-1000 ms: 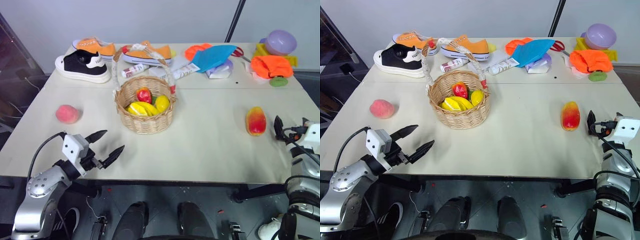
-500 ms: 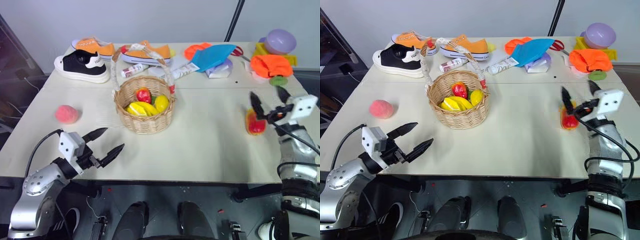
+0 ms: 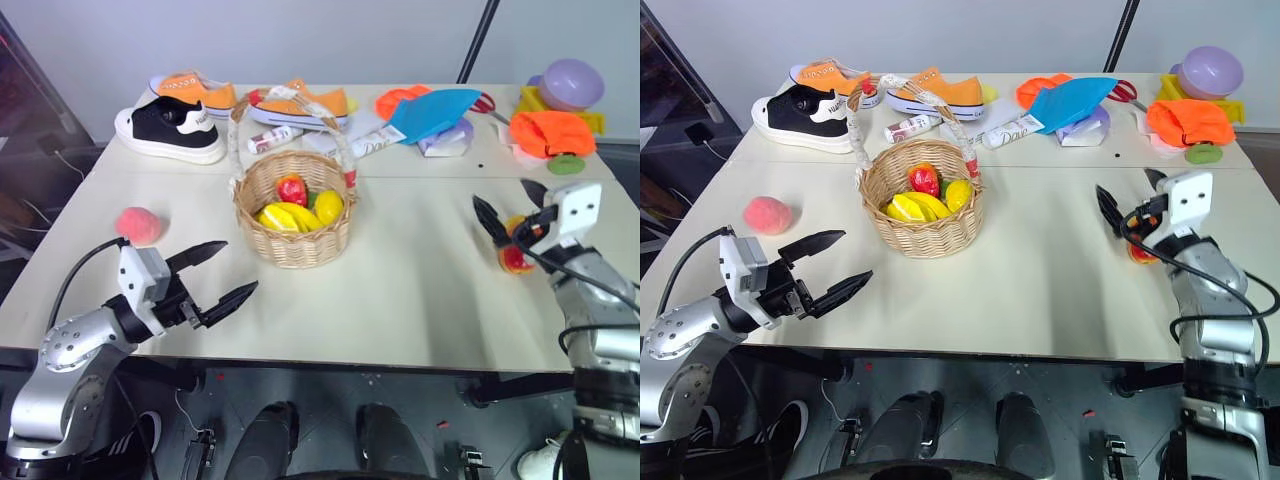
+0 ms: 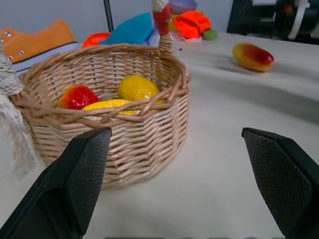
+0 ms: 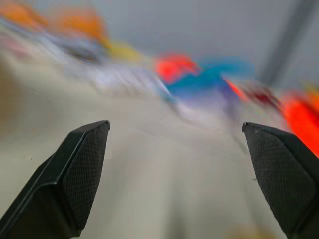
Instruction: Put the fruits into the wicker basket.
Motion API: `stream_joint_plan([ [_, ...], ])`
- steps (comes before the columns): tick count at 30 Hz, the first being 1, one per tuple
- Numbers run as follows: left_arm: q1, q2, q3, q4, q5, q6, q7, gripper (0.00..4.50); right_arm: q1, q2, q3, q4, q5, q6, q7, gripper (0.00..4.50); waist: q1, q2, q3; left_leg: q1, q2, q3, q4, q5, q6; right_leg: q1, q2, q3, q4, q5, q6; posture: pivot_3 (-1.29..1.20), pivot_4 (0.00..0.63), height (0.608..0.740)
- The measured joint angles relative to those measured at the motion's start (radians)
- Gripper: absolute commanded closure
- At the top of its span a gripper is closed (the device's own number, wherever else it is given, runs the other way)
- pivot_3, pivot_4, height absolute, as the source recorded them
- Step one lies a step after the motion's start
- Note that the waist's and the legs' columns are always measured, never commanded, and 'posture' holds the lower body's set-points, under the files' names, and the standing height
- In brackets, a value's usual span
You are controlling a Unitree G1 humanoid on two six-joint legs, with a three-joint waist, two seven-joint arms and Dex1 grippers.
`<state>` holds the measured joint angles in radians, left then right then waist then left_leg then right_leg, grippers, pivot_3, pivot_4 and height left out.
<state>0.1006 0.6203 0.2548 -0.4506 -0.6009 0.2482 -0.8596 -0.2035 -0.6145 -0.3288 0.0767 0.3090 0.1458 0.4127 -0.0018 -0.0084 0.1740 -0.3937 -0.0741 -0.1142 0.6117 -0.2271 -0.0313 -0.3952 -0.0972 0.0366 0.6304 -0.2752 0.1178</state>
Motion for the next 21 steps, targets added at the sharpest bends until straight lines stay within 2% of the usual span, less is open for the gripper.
stream_joint_plan([
  [4, -0.007, 0.010, -0.015, 0.000, -0.018, 0.008, -0.048, 0.00, 0.030, 0.023, -0.017, -0.125, 0.017, 0.178, -0.098, 0.05, -0.015, 0.002, 0.001, 0.000, 0.001, 0.002, 0.000, 0.000, 0.000, -0.001, 0.001, 0.003, 0.001, 0.000, 0.000, 0.00, 0.150, 0.740],
  [11, -0.039, 0.044, -0.032, 0.000, -0.085, 0.046, -0.130, 0.00, -0.092, -0.003, -0.024, -0.266, 0.032, 0.655, -0.267, 0.05, -0.007, 0.002, 0.001, -0.001, 0.001, 0.002, 0.001, 0.000, 0.000, -0.001, 0.001, 0.003, -0.001, 0.000, -0.001, 0.00, 0.150, 0.740],
  [16, -0.056, 0.033, -0.048, 0.002, -0.084, 0.047, -0.136, 0.00, -0.185, -0.039, -0.013, -0.267, 0.038, 0.953, -0.296, 0.05, -0.008, 0.001, 0.001, -0.002, 0.001, 0.002, 0.001, 0.000, 0.000, -0.002, 0.001, 0.002, -0.001, 0.000, -0.001, 0.00, 0.150, 0.740],
  [21, -0.057, 0.022, -0.067, 0.002, -0.083, 0.047, -0.134, 0.00, -0.217, -0.077, -0.013, -0.209, 0.020, 0.993, -0.280, 0.05, -0.009, 0.002, 0.001, -0.002, 0.001, 0.002, 0.001, 0.000, 0.001, -0.002, 0.001, 0.002, -0.001, 0.000, 0.000, 0.00, 0.150, 0.740],
])
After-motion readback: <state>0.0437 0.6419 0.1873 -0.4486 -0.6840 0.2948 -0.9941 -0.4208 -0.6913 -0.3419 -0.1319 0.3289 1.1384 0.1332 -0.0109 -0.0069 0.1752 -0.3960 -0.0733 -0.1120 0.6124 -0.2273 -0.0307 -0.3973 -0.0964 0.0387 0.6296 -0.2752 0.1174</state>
